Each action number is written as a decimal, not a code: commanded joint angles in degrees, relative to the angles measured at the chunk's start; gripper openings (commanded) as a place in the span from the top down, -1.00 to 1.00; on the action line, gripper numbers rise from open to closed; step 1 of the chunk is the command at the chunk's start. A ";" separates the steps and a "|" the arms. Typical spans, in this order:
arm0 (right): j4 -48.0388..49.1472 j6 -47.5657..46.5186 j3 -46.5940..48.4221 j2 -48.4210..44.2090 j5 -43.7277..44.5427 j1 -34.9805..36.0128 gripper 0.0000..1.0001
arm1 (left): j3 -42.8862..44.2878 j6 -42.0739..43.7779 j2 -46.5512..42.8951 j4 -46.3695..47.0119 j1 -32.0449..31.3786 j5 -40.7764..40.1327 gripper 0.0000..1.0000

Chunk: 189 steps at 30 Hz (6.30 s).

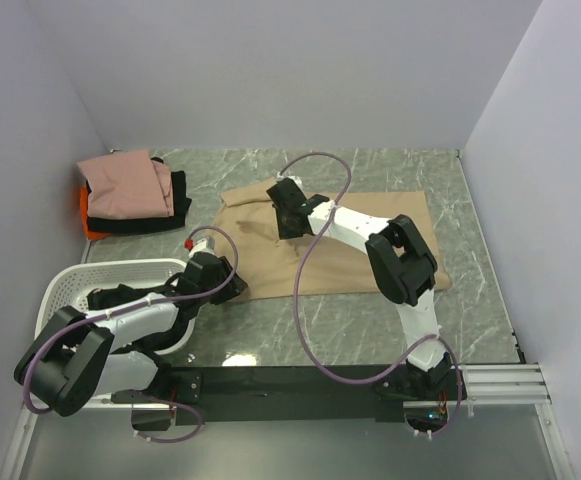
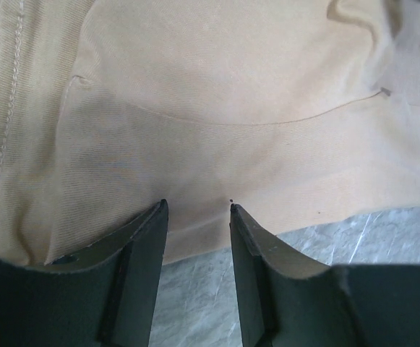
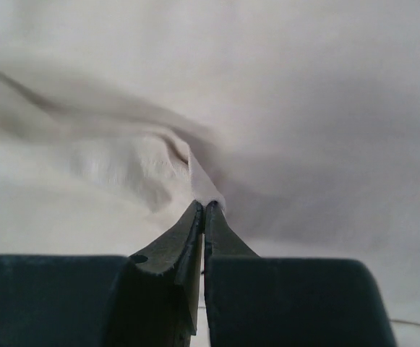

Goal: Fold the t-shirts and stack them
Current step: Fold the tshirt

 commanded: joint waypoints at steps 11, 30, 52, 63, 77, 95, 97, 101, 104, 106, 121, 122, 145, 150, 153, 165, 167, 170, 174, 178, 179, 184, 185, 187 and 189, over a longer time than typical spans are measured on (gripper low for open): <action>2.36 4.13 -5.93 -3.86 0.19 -3.81 0.24 | -1.46 0.64 -0.08 -3.95 -0.20 0.26 0.07; 6.93 0.36 -41.62 -37.89 -0.69 -31.47 -0.28 | 11.63 3.89 4.39 -2.91 -0.63 -3.26 0.07; 4.74 -1.23 -36.10 -27.45 1.77 -49.08 -0.32 | 13.48 5.30 18.99 3.96 0.51 4.39 0.07; 5.09 -1.32 -31.70 -22.43 4.05 -50.31 -0.10 | 13.31 5.65 17.77 3.00 1.12 4.22 0.07; 4.83 -1.93 -31.25 -21.63 4.58 -50.40 1.00 | 13.13 5.82 17.24 2.38 1.56 4.04 0.07; 3.33 -1.93 -32.05 -21.37 3.00 -51.98 0.15 | 12.87 5.91 16.80 2.12 1.65 3.86 0.07; 3.59 -1.93 -32.49 -20.93 2.73 -52.07 0.15 | 12.87 5.91 16.80 2.21 1.65 3.86 0.07; 3.86 -1.84 -32.93 -20.67 2.21 -52.15 0.17 | 12.87 5.82 16.97 2.29 1.82 4.04 0.07; 3.86 -2.02 -32.93 -20.76 1.77 -52.15 0.24 | 12.87 5.91 17.15 2.30 1.74 4.04 0.07; 3.86 -2.11 -32.93 -20.41 1.51 -52.15 0.30 | 12.87 5.91 17.15 2.30 1.74 4.21 0.07; 3.69 -2.28 -33.02 -20.93 2.20 -52.24 1.00 | 12.60 6.00 16.18 2.21 2.09 4.48 0.07; 3.42 -2.37 -32.32 -21.19 2.29 -52.15 1.00 | 12.60 6.00 16.27 2.12 2.18 4.57 0.07; 0.34 -3.60 -25.72 -18.91 8.09 -52.15 1.00 | 12.25 6.26 15.92 1.59 2.35 4.22 0.07; 0.52 -4.04 -24.40 -17.95 7.66 -52.07 1.00 | 12.25 6.35 16.01 1.50 2.44 4.21 0.07; 0.43 -4.22 -23.87 -16.89 8.35 -51.98 1.00 | 12.16 6.35 16.09 1.42 2.53 4.22 0.07; -0.27 -4.48 -22.82 -15.74 9.33 -51.54 0.72 | 11.99 6.35 16.18 1.59 2.70 4.57 0.07; -0.27 -4.39 -23.43 -17.58 9.15 -51.45 0.43 | 12.07 6.44 15.83 1.33 2.70 4.30 0.07; 0.08 -4.30 -24.92 -21.61 8.01 -51.45 0.09 | 12.51 6.79 14.43 0.45 2.70 3.60 0.07; 1.39 -3.95 -28.17 -28.99 5.56 -50.05 -0.23 | 14.53 8.02 10.22 -2.79 2.70 1.16 0.06; 3.85 -3.51 -31.33 -32.79 2.83 -44.61 -0.25 | 17.43 8.72 7.75 -6.40 2.62 -1.40 0.05; 4.47 -3.17 -31.87 -33.67 1.26 -43.03 -0.25 | 18.31 8.81 7.05 -7.19 2.62 -1.93 0.05; 9.04 -0.97 -34.33 -32.02 -5.43 -31.62 -0.25 | 24.72 9.16 8.96 -9.31 2.35 -4.83 0.04; 9.65 -0.01 -34.42 -31.40 -6.14 -30.28 -0.25 | 25.34 9.16 9.84 -9.05 2.00 -4.84 0.04; 11.50 0.53 -34.51 -28.95 -8.86 -27.13 -0.25 | 27.27 8.64 13.08 -8.78 0.86 -5.19 0.05; 12.29 1.14 -34.33 -27.09 -10.01 -25.36 -0.25 | 28.59 8.20 15.38 -8.51 -0.54 -5.89 0.05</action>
